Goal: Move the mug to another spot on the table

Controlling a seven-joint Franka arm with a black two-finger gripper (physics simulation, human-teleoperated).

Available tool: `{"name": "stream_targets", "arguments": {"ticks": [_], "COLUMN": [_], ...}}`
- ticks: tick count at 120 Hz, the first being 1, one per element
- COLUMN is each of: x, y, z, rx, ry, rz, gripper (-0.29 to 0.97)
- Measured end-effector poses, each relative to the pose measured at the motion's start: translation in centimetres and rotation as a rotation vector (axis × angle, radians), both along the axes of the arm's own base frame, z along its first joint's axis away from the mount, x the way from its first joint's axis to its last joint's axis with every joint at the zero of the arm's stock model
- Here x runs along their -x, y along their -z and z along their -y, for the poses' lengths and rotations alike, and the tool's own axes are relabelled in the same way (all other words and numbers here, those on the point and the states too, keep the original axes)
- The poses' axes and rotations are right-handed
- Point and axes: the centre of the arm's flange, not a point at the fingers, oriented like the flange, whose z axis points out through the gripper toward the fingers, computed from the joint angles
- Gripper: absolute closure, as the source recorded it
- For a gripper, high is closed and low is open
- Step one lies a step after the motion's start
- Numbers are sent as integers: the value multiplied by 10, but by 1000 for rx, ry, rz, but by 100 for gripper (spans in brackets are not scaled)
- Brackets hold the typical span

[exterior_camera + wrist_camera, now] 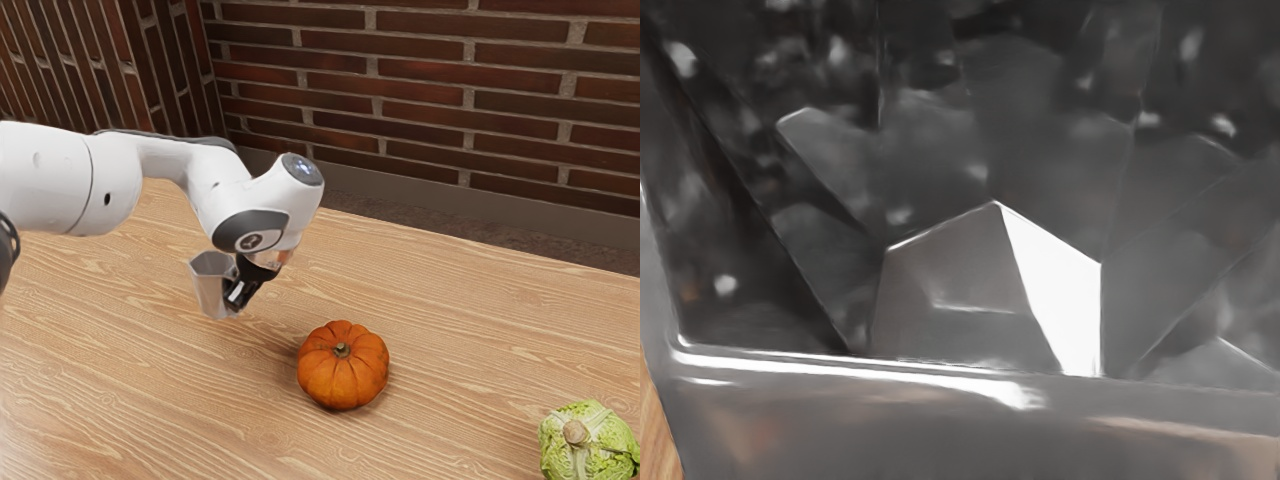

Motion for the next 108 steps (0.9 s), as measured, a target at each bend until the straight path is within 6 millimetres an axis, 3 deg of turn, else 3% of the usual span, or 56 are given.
{"name": "stream_targets", "arguments": {"ticks": [22,42,81,108], "x": [2,17,18,15], "y": [11,31,65,69], "z": [11,19,17,15], "rx": [17,34,47,59], "ry": [35,52,41,50], "rz": [38,27,11,29], "gripper": [79,79,79,77]}}
